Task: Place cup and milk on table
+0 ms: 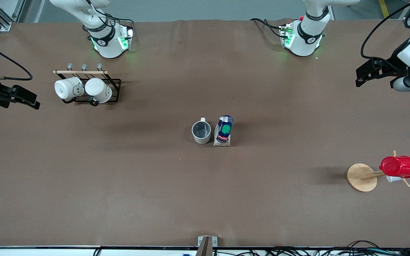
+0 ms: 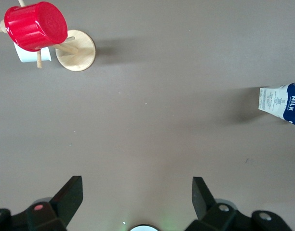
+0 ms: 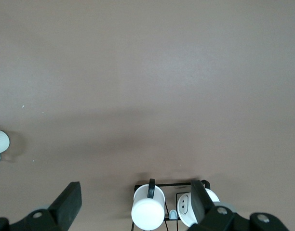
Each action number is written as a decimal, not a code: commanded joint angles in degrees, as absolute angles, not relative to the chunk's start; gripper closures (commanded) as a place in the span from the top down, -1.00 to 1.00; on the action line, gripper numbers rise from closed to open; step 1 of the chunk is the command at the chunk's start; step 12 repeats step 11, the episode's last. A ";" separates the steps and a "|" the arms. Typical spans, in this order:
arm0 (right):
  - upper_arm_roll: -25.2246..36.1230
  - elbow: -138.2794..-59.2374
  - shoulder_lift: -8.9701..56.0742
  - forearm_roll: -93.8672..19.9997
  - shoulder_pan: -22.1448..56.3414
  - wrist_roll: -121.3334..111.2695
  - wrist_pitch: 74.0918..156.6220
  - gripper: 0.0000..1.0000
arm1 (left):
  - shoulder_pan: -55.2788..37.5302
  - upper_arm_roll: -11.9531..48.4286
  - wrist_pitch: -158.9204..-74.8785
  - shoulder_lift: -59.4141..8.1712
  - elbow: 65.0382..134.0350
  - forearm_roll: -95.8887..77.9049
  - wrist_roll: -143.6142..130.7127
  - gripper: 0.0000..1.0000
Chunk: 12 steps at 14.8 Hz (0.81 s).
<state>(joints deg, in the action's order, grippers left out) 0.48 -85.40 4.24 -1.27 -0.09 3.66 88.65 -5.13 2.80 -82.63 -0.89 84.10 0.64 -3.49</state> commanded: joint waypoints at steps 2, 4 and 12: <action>-0.18 -86.04 3.43 -0.62 -0.88 3.25 88.42 1.00 | -4.13 2.12 -83.40 -0.70 83.58 -1.57 -3.69 1.00; -0.09 -86.04 3.52 -0.62 -0.88 3.25 88.42 1.00 | -4.13 1.85 -84.63 0.00 84.98 -1.67 -3.69 1.00; -0.09 -86.04 3.52 -0.62 -0.97 3.16 88.50 1.00 | -4.13 1.85 -88.59 0.09 85.96 -1.05 -3.16 1.00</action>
